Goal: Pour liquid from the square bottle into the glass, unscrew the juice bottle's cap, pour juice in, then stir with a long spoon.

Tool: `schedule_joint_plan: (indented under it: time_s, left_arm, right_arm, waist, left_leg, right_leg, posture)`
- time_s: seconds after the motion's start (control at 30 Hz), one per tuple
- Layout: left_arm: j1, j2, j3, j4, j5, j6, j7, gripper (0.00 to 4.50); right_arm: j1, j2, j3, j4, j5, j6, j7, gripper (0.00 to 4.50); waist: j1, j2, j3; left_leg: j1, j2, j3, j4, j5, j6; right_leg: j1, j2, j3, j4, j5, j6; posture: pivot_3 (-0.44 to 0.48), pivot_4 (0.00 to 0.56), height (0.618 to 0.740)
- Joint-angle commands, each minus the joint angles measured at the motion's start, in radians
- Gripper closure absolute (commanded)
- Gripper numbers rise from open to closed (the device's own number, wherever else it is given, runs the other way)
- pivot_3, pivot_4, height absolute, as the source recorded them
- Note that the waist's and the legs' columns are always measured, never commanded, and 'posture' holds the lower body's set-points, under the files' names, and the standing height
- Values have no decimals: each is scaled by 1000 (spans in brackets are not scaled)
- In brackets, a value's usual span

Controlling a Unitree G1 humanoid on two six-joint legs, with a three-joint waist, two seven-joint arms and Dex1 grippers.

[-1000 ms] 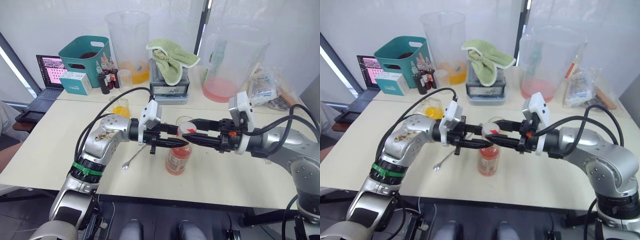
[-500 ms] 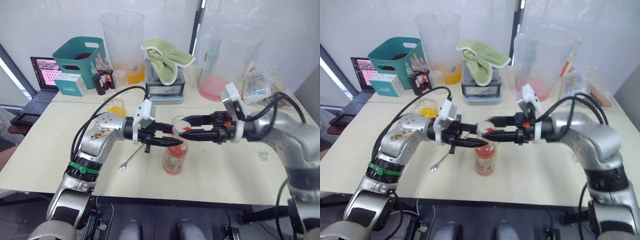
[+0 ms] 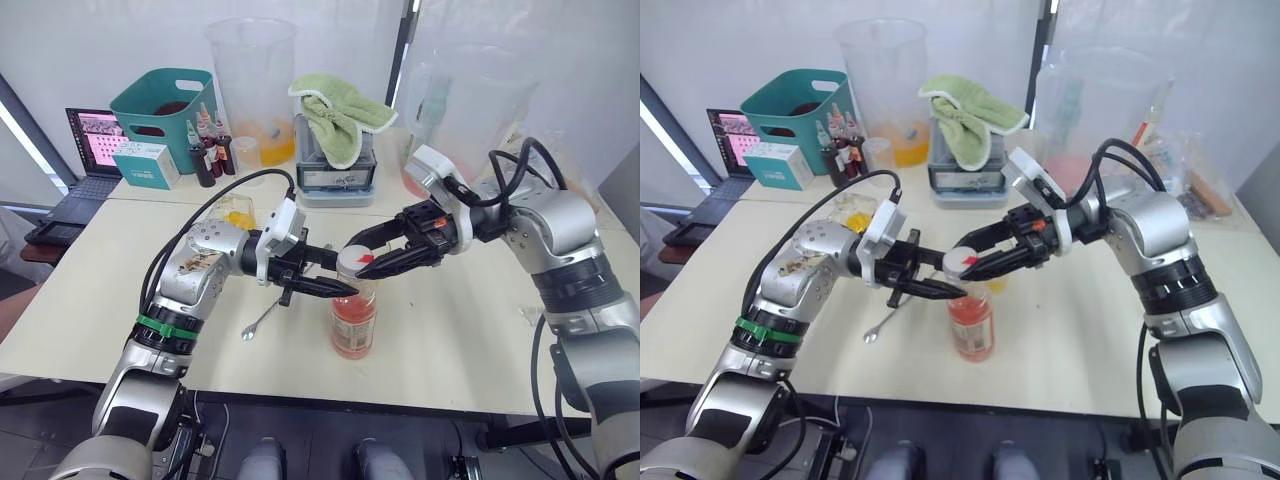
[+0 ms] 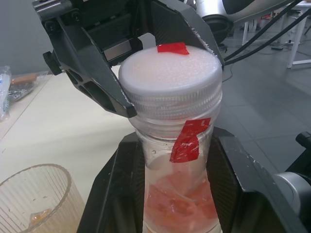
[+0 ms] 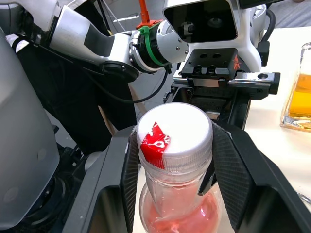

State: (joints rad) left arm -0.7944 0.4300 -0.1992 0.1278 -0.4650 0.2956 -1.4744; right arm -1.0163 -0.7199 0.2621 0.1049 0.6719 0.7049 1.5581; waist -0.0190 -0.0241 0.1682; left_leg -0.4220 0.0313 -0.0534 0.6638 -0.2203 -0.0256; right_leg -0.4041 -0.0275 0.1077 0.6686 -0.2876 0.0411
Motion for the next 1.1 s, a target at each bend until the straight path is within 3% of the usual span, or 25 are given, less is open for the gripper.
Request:
schedule_joint_plan:
  time_s: [0.03, 0.07, 0.13, 0.27, 0.4, 0.63, 0.73, 0.9, 1.1]
  left_arm:
    - [-45, -17, -40, 5, 49, -14, 13, 3154]
    - [-49, -18, -39, 9, 50, -16, 12, 3154]
    - [-56, -17, -38, 17, 54, -18, 12, 3154]
    - [-60, -26, -47, 29, 76, -24, 22, 3154]
    - [-60, -37, -49, 24, 91, -15, 57, 3154]
    - [-31, -30, -51, 4, 96, -11, 72, 3154]
    - [-22, -25, -50, -5, 97, -9, 77, 3154]
    - [-21, -24, -48, -13, 98, -4, 93, 3154]
    - [-15, -19, -49, -14, 96, -7, 93, 3154]
  right_arm:
    - [-14, 28, -95, -133, 112, 40, 21, 2805]
    - [-7, 29, -107, -146, 114, 50, 14, 2005]
    - [13, 29, -137, -175, 123, 84, -21, 1554]
    - [60, 23, -222, -240, 177, 149, -125, 67]
    - [137, 12, -338, -351, 234, 198, -290, 67]
    - [326, 15, -479, -640, 307, 322, -705, 67]
    - [374, 22, -496, -720, 362, 350, -819, 67]
    - [508, 138, -480, -919, 308, 427, -1260, 67]
    - [564, 138, -533, -1003, 416, 482, -1463, 67]
  waist:
    - [2, 0, 0]
    - [2, 0, 0]
    - [2, 0, 0]
    - [2, 1, 0]
    - [6, 1, 0]
    - [4, 1, 0]
    - [3, 1, 0]
    - [1, 1, -1]
    - [2, 1, -1]
  left_leg:
    - [0, 0, 0, 0, 0, 0]
    - [0, 0, 0, 1, 0, 0]
    - [0, 0, 0, 1, 0, 0]
    - [1, 0, -1, 1, 0, 0]
    - [1, 0, -1, 2, 0, 0]
    - [1, 0, -2, 3, 0, 0]
    - [1, 0, -2, 3, 0, 0]
    - [2, 1, -2, 3, 0, 0]
    - [2, 0, -1, 3, 0, 0]
  right_leg:
    - [0, 0, 0, 0, 0, 0]
    - [0, 0, 0, 1, 0, 0]
    - [0, 0, 0, 2, 0, 0]
    - [0, 1, -1, 4, 0, 0]
    - [0, 1, -1, 5, 0, 0]
    - [0, 1, -1, 6, 0, 0]
    - [1, 1, -1, 6, 0, 0]
    - [1, 2, -1, 6, 0, 0]
    - [1, 2, 0, 6, 0, 0]
  posture:
    - [0, 150, 740]
    - [0, 150, 740]
    - [0, 150, 740]
    - [0, 150, 740]
    - [0, 150, 740]
    - [0, 150, 740]
    - [0, 150, 740]
    - [0, 150, 740]
    - [0, 150, 740]
